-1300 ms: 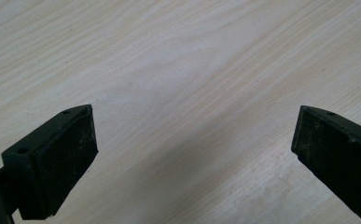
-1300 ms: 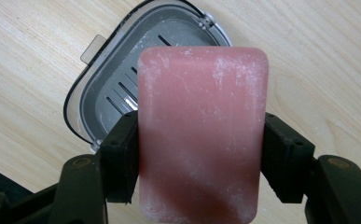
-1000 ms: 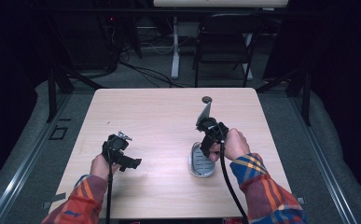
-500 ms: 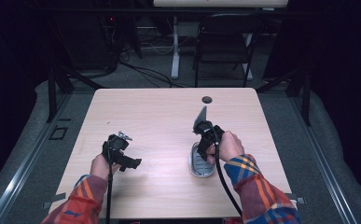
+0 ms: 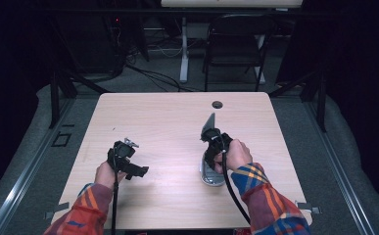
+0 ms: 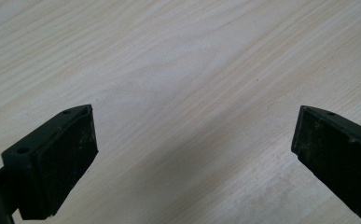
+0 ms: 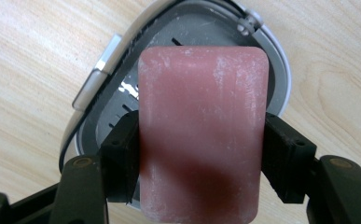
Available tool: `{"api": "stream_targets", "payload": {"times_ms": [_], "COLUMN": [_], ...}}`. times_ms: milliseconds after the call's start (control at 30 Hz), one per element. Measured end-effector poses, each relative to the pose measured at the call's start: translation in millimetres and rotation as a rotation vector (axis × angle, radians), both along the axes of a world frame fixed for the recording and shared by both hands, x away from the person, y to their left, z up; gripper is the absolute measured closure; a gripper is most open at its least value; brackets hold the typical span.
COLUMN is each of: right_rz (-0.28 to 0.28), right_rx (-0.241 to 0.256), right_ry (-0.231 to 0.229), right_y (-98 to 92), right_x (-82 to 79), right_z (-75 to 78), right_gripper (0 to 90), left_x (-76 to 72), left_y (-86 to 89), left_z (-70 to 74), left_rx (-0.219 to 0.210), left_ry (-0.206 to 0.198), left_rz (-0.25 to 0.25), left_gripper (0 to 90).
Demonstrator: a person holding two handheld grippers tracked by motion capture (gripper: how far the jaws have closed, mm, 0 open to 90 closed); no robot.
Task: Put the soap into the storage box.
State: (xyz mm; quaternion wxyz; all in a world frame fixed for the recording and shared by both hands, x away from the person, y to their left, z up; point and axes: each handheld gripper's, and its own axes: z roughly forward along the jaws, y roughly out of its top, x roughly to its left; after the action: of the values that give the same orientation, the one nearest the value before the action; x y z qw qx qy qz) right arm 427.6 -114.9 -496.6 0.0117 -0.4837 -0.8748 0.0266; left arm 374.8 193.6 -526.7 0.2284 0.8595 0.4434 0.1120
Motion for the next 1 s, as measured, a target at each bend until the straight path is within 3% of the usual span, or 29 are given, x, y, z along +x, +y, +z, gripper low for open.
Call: {"api": "stream_targets", "payload": {"times_ms": [367, 533, 600, 633, 733, 767, 800, 867, 1000], "right_rz": [-0.028, -0.033, -0.064, -0.038, -0.035, -0.069, -0.033, -0.028, -0.014], "right_rx": [0.031, 0.072, 0.117, 0.100, 0.115, 0.151, 0.131, 0.140, 0.164], "right_ry": [0.010, 0.002, -0.016, 0.006, -0.009, -0.043, -0.014, -0.006, -0.025], "right_y": [-1.6, -4.9, -7.3, -9.2, -11.8, -12.2, -15.9, -18.1, -19.5], "right_x": [0.2, -1.4, -4.8, -3.7, -5.1, -7.9, -6.2, -7.1, -10.0], "right_z": [-3.0, 0.5, 1.7, 5.6, 8.9, 7.6, 12.7, 14.5, 17.1], "right_gripper": [36.7, 35.7, 36.1, 36.1, 38.2, 39.2, 42.1, 46.4, 52.5], "left_x": [0.1, 0.1, 0.1, 0.1, 0.0, 0.1, 0.0, 0.0, 0.0], "left_y": [0.0, -0.1, -0.3, -0.3, -0.4, -0.4, -0.6, -0.7, -0.8], "left_z": [0.0, -0.1, -0.2, -0.2, -0.1, -0.2, -0.2, -0.2, -0.3], "left_rx": [0.001, 0.002, 0.002, 0.002, 0.004, 0.003, 0.004, 0.004, 0.005], "left_ry": [-0.001, 0.000, 0.000, 0.000, 0.000, 0.000, 0.000, 0.000, 0.001], "left_rz": [-0.001, 0.001, -0.001, -0.001, 0.001, 0.000, 0.001, 0.001, 0.002], "left_gripper": [0.1, 0.1, 0.1, 0.1, 0.1, 0.1, 0.1, 0.1, 0.1]}}
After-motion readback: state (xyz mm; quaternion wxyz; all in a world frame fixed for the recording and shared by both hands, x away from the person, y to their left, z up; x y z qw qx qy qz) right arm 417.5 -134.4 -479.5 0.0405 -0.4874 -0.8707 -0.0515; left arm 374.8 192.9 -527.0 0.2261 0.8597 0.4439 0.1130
